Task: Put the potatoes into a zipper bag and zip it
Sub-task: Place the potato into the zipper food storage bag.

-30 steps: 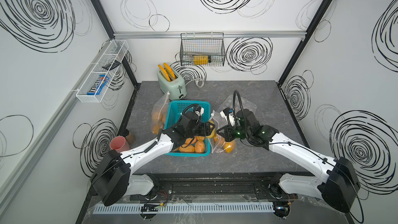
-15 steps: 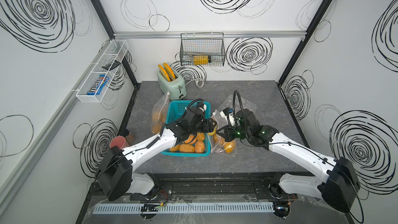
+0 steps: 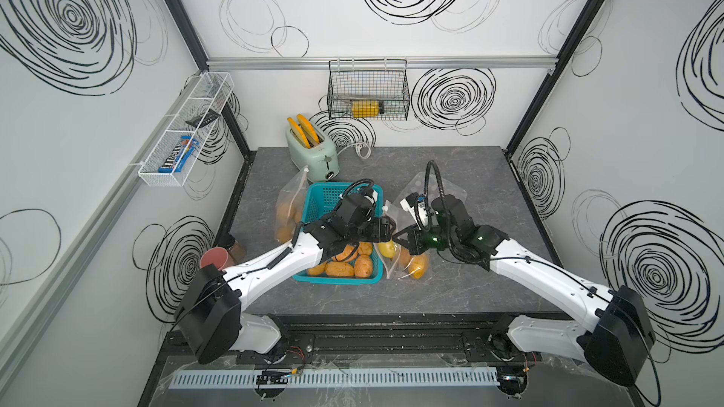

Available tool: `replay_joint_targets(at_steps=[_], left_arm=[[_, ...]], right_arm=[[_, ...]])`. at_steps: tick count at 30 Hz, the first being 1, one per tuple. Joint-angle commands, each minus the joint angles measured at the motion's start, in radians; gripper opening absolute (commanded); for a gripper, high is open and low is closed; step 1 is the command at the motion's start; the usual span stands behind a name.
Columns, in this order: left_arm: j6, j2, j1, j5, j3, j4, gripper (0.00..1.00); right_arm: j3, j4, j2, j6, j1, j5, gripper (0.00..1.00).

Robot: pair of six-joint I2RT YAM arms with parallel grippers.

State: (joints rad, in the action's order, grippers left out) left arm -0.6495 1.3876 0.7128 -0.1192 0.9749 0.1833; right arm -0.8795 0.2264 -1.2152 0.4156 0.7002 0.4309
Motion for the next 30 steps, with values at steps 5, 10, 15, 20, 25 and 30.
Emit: replay_joint_targets(at_steps=[5,10,15,20,25,30], left_arm=[[0.028,-0.043,-0.024,-0.025,0.039,0.024,0.82],[0.05,-0.108,-0.049,-0.024,0.011,0.056,0.82],[0.056,-0.179,-0.07,-0.061,-0.053,0.055,0.79],[0.042,-0.221,-0.07,-0.169,-0.137,0.001,0.73],[0.04,-0.238,-0.073,-0.148,-0.174,-0.001,0.73],[0.051,-0.253,-0.081,-0.144,-0.185,0.019,0.75]], right_arm=[[-0.026,-0.016,-0.019,0.005,-0.017,0.039,0.0],[-0.027,-0.015,-0.021,0.01,-0.039,0.049,0.0],[-0.055,-0.019,-0.053,0.031,-0.07,0.074,0.0],[-0.064,-0.043,-0.095,0.044,-0.122,0.079,0.0],[-0.077,-0.117,-0.189,0.134,-0.26,0.127,0.0],[-0.143,-0.056,-0.254,0.17,-0.301,0.223,0.0]])
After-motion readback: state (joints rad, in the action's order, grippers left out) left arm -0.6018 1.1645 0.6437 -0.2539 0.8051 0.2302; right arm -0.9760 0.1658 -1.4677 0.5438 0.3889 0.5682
